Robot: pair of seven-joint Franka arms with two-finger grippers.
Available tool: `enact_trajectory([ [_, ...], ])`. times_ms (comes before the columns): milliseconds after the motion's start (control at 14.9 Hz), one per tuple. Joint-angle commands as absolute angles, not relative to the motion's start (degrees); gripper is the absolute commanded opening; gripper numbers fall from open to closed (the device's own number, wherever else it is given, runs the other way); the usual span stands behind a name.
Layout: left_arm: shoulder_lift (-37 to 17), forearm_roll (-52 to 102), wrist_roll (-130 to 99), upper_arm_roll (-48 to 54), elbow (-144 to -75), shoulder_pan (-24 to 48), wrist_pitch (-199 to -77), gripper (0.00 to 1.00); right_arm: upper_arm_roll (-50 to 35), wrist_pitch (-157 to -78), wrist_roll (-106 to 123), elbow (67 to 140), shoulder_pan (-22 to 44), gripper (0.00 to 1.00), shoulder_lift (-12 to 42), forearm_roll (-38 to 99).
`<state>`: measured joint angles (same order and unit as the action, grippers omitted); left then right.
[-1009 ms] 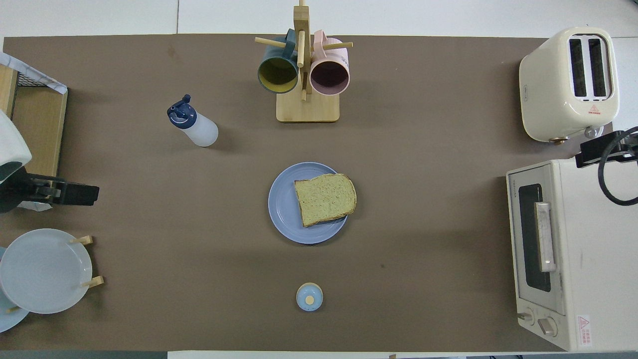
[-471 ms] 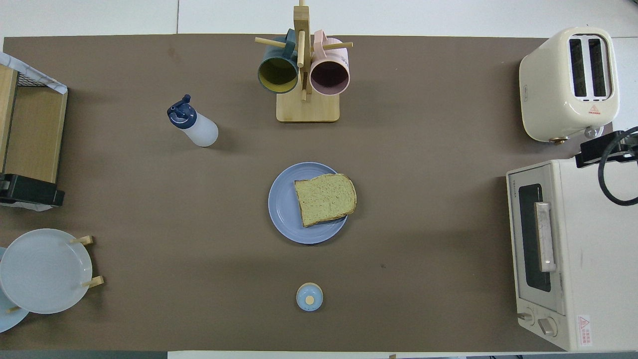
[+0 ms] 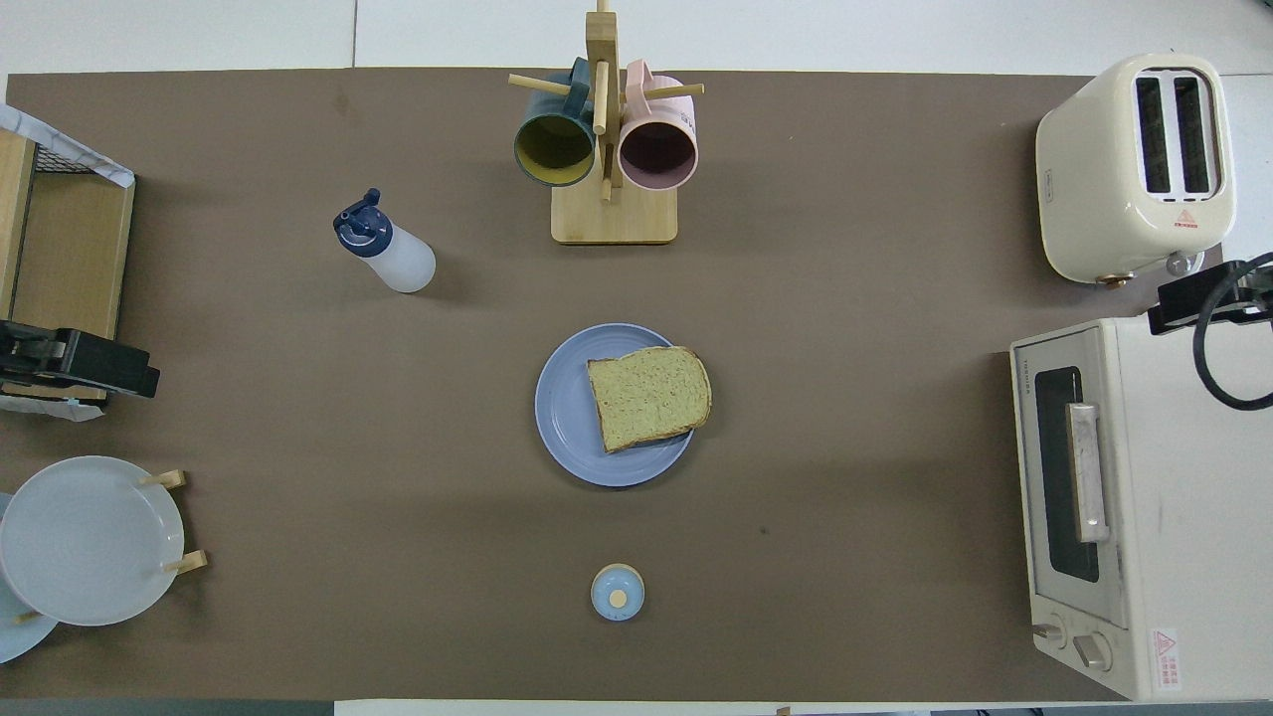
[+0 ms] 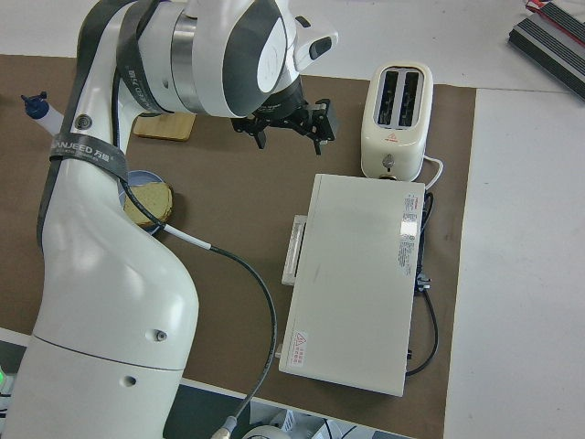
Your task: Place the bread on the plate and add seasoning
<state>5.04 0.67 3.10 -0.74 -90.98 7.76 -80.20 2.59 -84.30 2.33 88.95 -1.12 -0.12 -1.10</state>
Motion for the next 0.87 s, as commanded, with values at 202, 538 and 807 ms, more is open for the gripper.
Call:
enact_trajectory([
  [202, 5.2, 1.2, 2.4, 4.3, -89.7, 2.0, -78.8, 1.00, 2.5, -85.2, 3.0, 90.7, -1.6, 1.00, -1.5, -1.1],
  [538, 3.3, 0.6, 1.8, 4.2, -86.9, 2.2, -76.5, 1.00, 2.5, -85.2, 3.0, 90.7, -1.6, 1.00, -1.5, -1.1],
  [807, 3.0, 0.7, -1.7, 4.1, -88.2, 3.3, -78.3, 1.00, 2.5, -85.2, 3.0, 90.7, -1.6, 1.00, -1.5, -1.1],
])
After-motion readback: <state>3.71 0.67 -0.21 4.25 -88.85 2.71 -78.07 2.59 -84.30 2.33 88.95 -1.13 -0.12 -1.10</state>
